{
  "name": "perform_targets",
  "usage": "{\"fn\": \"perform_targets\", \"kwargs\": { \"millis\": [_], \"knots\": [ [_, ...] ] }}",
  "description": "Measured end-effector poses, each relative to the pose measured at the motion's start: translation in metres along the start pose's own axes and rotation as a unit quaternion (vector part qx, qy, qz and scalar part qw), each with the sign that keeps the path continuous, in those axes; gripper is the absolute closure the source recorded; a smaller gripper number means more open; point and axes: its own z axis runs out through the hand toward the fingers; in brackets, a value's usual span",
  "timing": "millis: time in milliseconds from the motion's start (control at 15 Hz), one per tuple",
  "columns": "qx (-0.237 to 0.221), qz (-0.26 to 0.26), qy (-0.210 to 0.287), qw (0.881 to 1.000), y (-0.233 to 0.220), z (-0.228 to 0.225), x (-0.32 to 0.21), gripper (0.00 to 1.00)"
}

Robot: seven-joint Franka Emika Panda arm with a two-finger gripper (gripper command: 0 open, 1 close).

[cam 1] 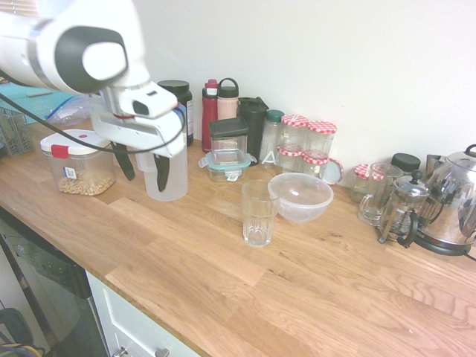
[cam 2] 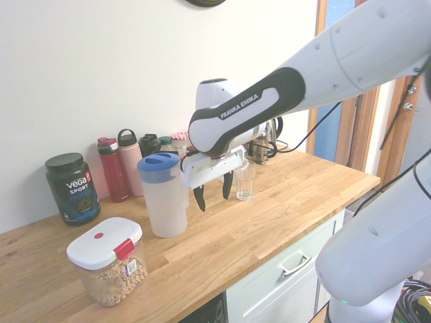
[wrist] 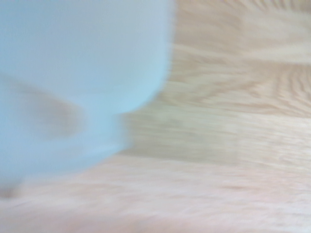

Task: Pour me some water

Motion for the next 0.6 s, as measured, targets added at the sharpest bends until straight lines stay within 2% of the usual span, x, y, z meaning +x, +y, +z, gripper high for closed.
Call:
{"fn": "perform_targets", "kwargs": {
  "millis": [200, 467, 533, 600],
  "knots": [
    [0.062, -0.018, 0.067, 0.996, -0.024, -0.031, -0.018, 0.00],
    [0.088, -0.030, 0.096, 0.991, -0.046, -0.023, -0.023, 0.00],
    [0.091, -0.028, 0.098, 0.991, -0.049, -0.018, -0.020, 1.00],
    [0.091, -0.026, 0.099, 0.991, -0.051, -0.013, -0.015, 1.00]
  ]
}}
